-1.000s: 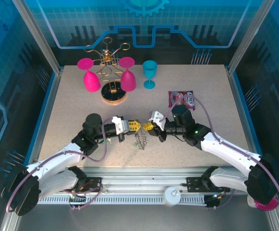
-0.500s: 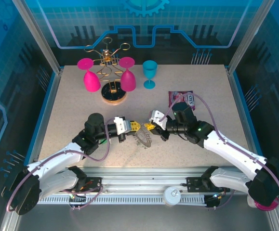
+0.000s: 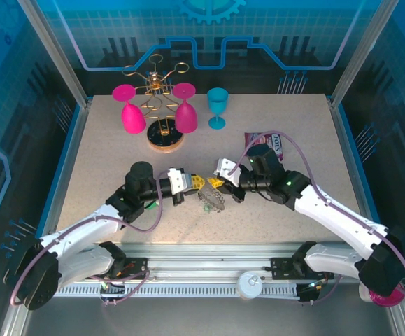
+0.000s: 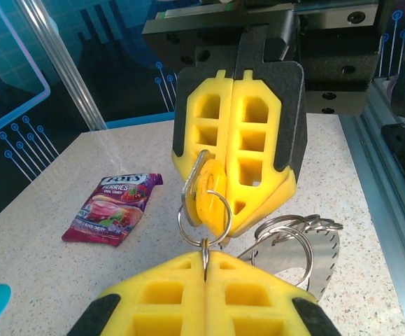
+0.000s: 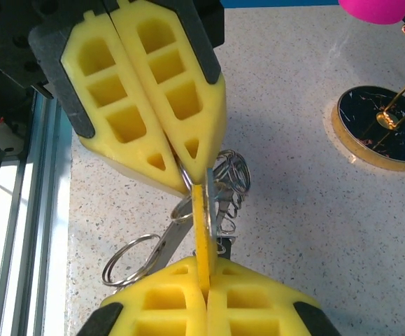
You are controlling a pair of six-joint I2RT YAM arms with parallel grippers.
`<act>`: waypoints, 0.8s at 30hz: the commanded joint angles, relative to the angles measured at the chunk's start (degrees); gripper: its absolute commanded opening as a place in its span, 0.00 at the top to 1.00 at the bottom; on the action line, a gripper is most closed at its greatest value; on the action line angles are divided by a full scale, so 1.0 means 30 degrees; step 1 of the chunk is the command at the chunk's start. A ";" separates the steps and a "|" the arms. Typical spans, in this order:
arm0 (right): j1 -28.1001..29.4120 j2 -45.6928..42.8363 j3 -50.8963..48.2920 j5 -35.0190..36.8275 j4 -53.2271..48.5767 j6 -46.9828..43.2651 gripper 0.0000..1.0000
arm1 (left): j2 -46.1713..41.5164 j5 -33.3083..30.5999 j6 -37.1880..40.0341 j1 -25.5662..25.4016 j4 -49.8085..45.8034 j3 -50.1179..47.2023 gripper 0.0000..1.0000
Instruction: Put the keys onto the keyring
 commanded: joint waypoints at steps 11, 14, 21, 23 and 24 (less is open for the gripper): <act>0.0595 0.1051 0.1810 0.1976 -0.1299 -0.0309 1.00 | -0.1454 -0.1188 -0.1030 0.0217 0.1160 -0.1652 0.58; 0.0805 0.1489 0.2266 0.2786 -0.1722 -0.0413 1.00 | -0.2933 -0.2682 -0.3105 0.0276 0.2088 -0.2299 0.54; 0.2311 0.3524 0.3874 0.3473 -0.1062 -0.0014 1.00 | -0.9220 -1.1918 -0.9216 0.0271 0.4495 -0.6247 0.37; 0.2719 0.4474 0.4620 0.3238 -0.0293 0.0049 1.00 | -1.1434 -1.5404 -1.0543 0.0268 0.2873 -0.6680 0.31; 0.2887 0.5005 0.5206 0.3032 0.0012 0.0219 1.00 | -1.2548 -1.7779 -1.1563 0.0277 0.1240 -0.6584 0.24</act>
